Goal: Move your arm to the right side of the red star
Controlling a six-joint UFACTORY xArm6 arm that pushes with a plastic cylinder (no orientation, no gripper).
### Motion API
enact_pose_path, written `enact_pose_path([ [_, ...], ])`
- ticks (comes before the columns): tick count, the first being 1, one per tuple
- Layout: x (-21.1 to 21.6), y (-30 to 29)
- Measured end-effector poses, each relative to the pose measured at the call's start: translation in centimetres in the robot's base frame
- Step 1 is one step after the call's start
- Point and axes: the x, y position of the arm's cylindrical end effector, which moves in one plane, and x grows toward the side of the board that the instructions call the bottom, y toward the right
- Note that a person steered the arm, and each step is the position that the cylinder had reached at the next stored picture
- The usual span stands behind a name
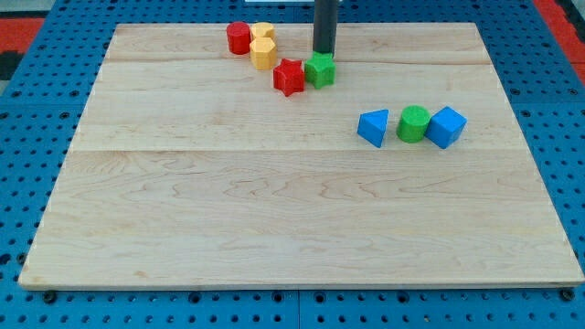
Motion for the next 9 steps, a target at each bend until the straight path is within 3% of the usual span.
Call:
enact_pose_path([
  [2, 8.9, 0.5],
  [6, 3.4, 3.7],
  [9, 3.0, -1.7],
])
